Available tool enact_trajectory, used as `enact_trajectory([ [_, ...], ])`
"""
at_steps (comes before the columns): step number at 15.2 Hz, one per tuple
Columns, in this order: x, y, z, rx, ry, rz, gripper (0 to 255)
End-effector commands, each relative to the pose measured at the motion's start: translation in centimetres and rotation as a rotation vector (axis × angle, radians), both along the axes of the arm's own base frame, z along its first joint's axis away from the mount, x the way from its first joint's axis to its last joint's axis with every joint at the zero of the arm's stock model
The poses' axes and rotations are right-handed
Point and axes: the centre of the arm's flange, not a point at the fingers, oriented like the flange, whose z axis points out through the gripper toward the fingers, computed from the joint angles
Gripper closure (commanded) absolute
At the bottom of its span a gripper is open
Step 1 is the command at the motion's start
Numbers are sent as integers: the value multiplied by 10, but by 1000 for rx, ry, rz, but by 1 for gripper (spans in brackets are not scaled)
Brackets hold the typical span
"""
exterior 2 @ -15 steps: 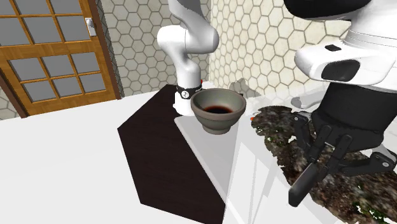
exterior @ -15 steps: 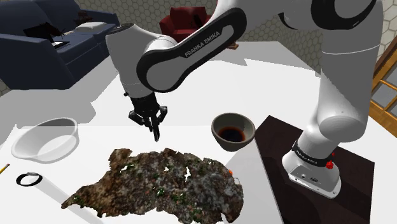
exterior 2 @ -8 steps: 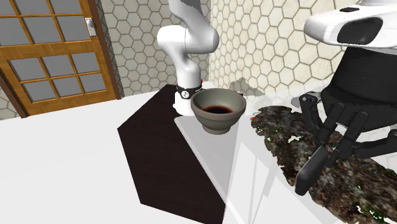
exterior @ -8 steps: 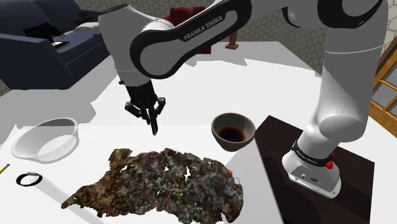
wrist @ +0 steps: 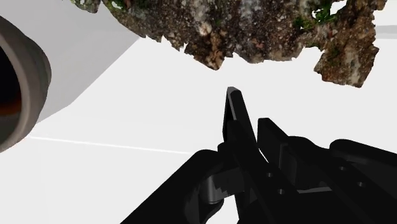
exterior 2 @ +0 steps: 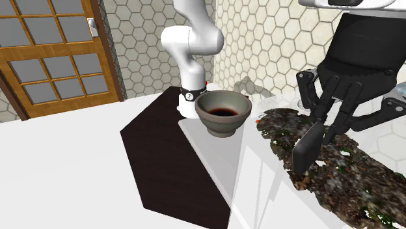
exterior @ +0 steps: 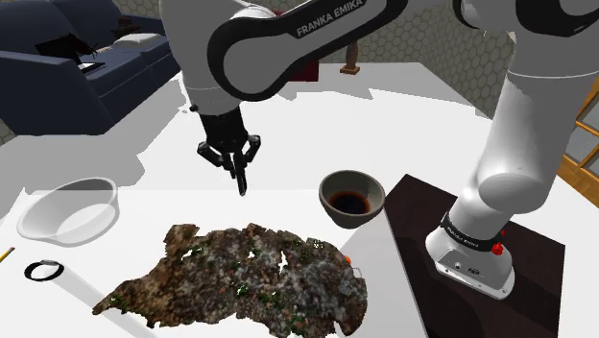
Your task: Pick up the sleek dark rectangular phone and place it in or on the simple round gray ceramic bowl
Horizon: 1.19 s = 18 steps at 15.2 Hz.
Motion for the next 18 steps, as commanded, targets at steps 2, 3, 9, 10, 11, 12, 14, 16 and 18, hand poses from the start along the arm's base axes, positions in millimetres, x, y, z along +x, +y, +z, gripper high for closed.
enact_trajectory([
  [2, -25, -30, 1, 0, 0, -1, 255],
  [3, -34, -39, 1, 0, 0, -1, 255],
  [9, -87, -98, 3, 0, 0, -1, 255],
  [10, -96, -107, 3, 0, 0, -1, 255],
  [11, -105, -117, 3, 0, 0, -1, 255],
  [12, -114, -127, 4, 0, 0, -1, 255],
  [14, -132, -146, 4, 0, 0, -1, 255],
  [16, -150, -165, 5, 0, 0, -1, 255],
  [18, -168, -185, 5, 0, 0, -1, 255],
])
